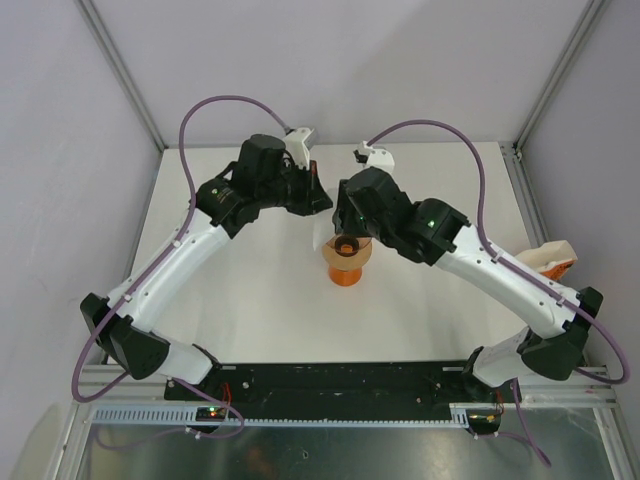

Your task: Place the coffee filter in the dripper

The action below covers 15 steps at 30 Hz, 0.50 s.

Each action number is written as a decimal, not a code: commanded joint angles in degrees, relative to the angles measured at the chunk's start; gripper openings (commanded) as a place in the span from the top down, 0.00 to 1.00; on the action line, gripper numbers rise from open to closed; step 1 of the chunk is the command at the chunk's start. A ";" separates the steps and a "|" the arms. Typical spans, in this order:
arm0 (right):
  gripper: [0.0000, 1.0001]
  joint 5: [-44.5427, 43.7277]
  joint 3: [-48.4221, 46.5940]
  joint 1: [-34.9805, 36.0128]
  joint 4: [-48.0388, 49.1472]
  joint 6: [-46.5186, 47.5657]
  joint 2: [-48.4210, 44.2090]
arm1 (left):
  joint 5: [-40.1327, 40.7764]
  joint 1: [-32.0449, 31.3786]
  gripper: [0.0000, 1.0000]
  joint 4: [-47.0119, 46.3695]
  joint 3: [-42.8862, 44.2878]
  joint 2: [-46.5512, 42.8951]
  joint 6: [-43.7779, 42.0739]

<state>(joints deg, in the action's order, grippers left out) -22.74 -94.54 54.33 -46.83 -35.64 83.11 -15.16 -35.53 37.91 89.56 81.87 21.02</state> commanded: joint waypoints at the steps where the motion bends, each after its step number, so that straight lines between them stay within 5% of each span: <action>1: 0.55 -6.62 -2.97 3.59 0.46 -1.86 1.42 | -0.34 0.42 1.00 -2.18 0.90 -1.88 2.15; 4: 0.62 -11.95 -4.21 4.76 -1.77 -2.51 2.06 | -0.28 0.45 1.00 -2.33 0.86 -2.05 2.33; 10: 0.97 -15.57 -3.44 4.55 -4.33 -3.31 1.27 | -0.07 1.05 1.00 -2.65 0.26 -2.71 1.56; 15: 1.00 -11.94 -5.28 1.17 -8.67 -2.05 -0.20 | -0.20 1.24 1.00 -2.60 -2.22 -3.55 -0.77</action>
<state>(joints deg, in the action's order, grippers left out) -34.65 -96.14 58.08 -51.59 -37.80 85.08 -15.20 -34.74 36.99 88.97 81.10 21.87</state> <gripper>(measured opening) 0.011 0.006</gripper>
